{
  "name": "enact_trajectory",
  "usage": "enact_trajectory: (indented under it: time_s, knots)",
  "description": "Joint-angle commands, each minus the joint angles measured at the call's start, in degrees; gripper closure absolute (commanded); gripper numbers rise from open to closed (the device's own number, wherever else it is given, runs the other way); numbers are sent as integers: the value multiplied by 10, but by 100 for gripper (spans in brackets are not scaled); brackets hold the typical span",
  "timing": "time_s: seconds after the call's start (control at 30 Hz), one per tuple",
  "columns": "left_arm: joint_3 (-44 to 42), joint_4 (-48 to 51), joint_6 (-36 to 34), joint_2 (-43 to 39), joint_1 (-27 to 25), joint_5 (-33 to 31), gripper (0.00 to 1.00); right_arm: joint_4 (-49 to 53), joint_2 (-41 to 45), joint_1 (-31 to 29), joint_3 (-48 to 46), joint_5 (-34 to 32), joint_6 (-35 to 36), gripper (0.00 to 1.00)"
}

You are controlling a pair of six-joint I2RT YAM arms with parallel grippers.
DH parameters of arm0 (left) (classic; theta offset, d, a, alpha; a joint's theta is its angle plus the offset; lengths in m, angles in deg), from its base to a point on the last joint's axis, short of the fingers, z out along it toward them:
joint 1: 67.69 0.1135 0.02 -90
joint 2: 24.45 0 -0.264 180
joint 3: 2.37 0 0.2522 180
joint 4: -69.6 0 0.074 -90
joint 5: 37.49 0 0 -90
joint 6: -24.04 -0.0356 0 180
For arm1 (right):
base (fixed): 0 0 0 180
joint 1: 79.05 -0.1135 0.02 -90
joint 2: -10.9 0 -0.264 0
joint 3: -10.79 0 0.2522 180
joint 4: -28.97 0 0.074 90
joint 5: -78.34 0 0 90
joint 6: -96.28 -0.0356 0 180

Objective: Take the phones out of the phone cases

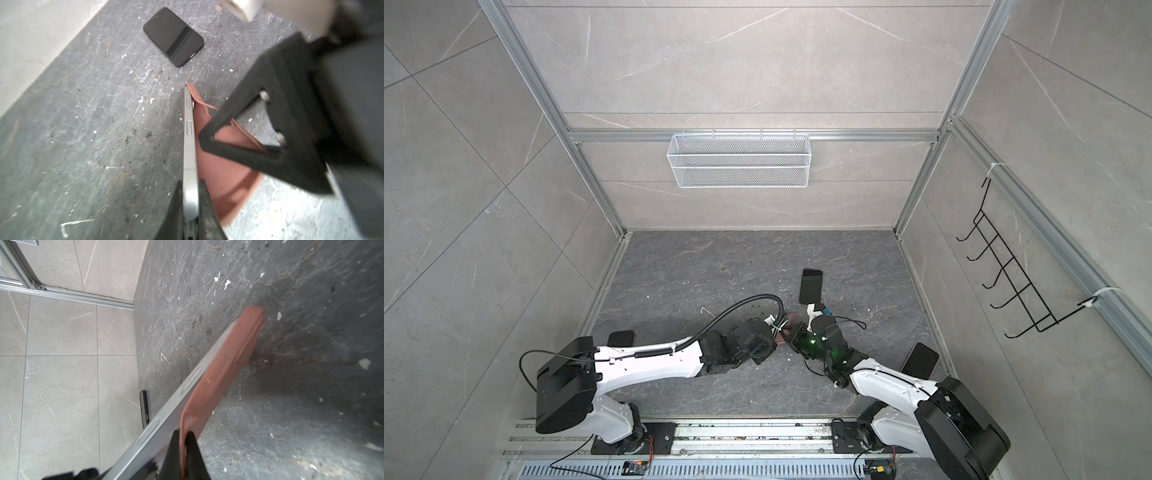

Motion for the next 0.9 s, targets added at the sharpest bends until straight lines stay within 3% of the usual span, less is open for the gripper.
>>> enact_trajectory:
  time_s: [0.0,0.27,0.47,0.6,0.87]
  knots:
    - [2,-46,-39,-69,-30,-60,100,-1,-14,0,6,-25,8,100]
    - [-5,29,-62,-112,-49,-184,100,-3,-20,0,-24,-46,11,100]
    - [-7,91,-29,-42,-49,-274,100,-37,-12,0,-67,-56,3,100]
    - [-6,116,-8,5,-49,-290,100,-51,-21,-4,-73,-59,-1,100]
    - [4,136,-9,61,-54,-253,100,-85,-58,-13,-65,-68,-7,100]
